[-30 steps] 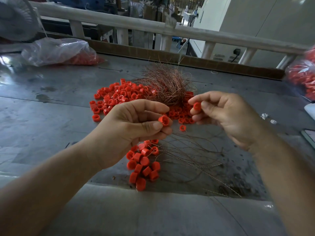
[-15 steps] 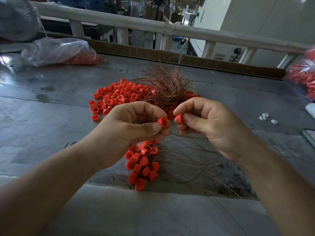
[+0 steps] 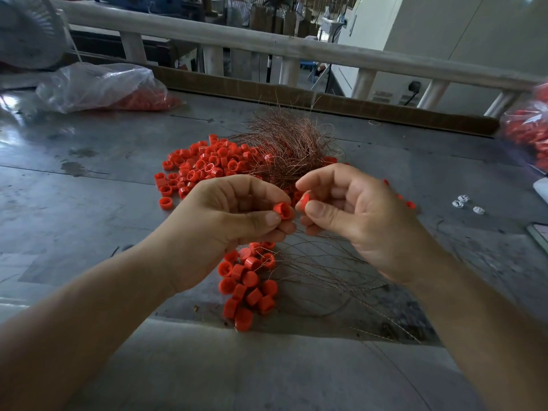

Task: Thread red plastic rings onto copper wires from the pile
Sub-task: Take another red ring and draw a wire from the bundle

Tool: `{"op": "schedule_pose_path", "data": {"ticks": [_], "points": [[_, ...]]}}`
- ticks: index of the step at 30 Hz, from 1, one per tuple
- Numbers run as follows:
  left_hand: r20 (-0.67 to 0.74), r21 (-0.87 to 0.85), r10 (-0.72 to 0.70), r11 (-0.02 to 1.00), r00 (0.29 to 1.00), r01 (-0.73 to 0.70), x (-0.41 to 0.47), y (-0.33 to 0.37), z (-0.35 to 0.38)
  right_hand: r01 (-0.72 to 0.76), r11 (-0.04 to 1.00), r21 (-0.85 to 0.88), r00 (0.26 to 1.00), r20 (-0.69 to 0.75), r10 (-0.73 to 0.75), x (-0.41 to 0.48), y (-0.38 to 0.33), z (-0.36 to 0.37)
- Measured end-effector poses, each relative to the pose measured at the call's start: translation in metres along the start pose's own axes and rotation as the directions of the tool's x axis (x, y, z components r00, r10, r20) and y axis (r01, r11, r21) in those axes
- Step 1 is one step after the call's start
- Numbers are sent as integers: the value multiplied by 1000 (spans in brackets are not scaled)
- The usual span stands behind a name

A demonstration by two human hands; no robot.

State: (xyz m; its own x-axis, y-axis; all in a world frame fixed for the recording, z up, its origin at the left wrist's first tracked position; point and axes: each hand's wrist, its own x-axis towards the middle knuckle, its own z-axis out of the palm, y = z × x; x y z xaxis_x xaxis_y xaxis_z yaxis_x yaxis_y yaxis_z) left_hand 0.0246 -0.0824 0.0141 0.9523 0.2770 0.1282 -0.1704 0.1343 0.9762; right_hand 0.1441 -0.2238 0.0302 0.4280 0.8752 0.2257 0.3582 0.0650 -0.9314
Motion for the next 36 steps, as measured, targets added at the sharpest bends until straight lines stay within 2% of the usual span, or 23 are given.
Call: {"op": "schedule_pose_path", "data": {"ticks": [4,12,19,29,36], "points": [[-18,13,7,1000,1000,-7,0,0,1,42,999,-33,999,-3,-42,1,4,4],[-60,67,25,998,998,-21,0,-3,1,176,945,-276,972,-101,-211,-3,4,15],[-118,147,41,989,992,-24,-1,-3,6,209,887,-411,949,-133,-285,-4,7,17],[-111,123,30,992,993,-17,-1,-1,8,249,828,-502,931,-112,-348,-5,5,15],[-117,116,19,993,993,-6,0,0,6,228,848,-479,941,-114,-318,-5,5,15]]}}
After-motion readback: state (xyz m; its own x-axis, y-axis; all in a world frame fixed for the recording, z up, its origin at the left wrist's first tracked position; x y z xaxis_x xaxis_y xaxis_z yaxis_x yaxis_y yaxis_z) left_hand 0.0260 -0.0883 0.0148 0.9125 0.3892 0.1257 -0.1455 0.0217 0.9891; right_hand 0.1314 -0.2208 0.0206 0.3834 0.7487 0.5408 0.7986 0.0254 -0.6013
